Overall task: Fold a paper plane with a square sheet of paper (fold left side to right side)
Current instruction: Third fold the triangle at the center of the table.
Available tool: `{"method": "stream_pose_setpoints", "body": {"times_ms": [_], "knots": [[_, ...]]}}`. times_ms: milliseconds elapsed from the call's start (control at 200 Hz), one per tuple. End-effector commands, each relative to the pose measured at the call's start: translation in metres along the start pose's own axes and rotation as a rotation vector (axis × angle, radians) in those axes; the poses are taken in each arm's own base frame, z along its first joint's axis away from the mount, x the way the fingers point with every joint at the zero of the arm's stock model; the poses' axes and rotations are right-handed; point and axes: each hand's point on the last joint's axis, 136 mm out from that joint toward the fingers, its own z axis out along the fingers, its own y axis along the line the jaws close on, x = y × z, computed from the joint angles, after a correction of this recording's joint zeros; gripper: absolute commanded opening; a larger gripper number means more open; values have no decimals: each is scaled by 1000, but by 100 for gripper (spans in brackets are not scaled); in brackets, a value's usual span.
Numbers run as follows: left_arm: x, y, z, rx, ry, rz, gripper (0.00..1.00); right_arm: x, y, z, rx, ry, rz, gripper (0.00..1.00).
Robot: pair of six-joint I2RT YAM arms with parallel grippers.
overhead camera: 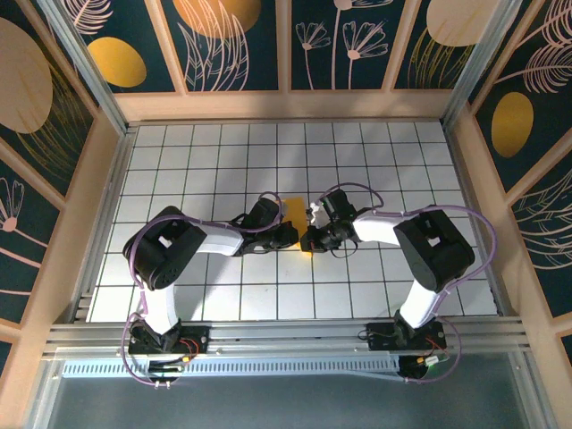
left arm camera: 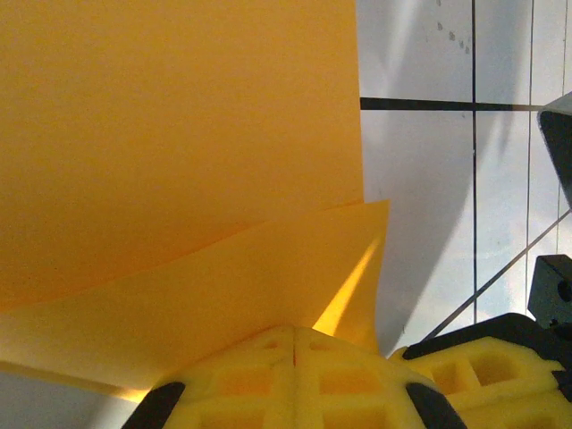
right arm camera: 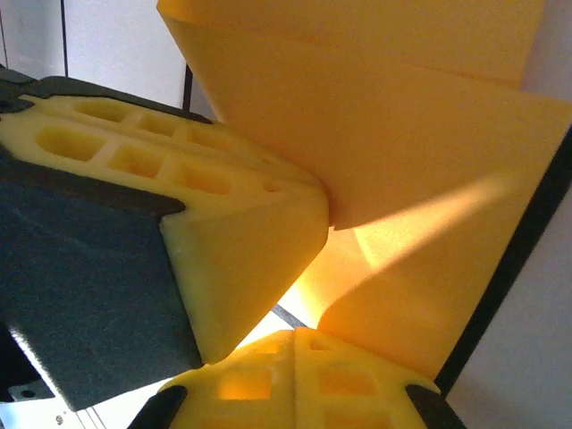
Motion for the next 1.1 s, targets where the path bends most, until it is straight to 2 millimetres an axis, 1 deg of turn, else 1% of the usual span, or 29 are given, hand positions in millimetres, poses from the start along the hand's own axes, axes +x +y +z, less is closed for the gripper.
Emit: {"method": "stream_pose_setpoints", "body": {"times_ms": [0,120,190,425,566,666,721,751,851,956,1016,1096], "knots": [[17,35,4,-106,41,-46,0,-11,-1,4,22,-24,0,0],[16,35,4,-111,39,-47,0,1,-11,8,45,14,25,0],[16,36,4,-115,38,-49,0,12,-17,8,61,39,42,0],[15,39,4,-124,36,-59,0,49,-34,-2,112,98,94,0],[14,38,4,-122,34,-57,0,61,-40,-11,120,101,117,0],[12,35,7,-116,35,-56,0,62,-37,-19,116,89,106,0],[11,34,8,-112,36,-55,0,60,-32,-24,110,80,87,0],[9,32,9,-108,33,-55,0,52,-35,-33,109,49,97,0],[4,26,13,-96,31,-51,0,30,-26,-55,80,-48,52,0],[-1,16,18,-57,27,-55,0,1,-26,-77,60,-178,17,23],[-5,8,18,-29,21,-58,0,-15,-27,-86,58,-250,-6,36],[-15,-5,15,4,-1,-52,0,-32,-26,-90,52,-314,-55,48]]}}
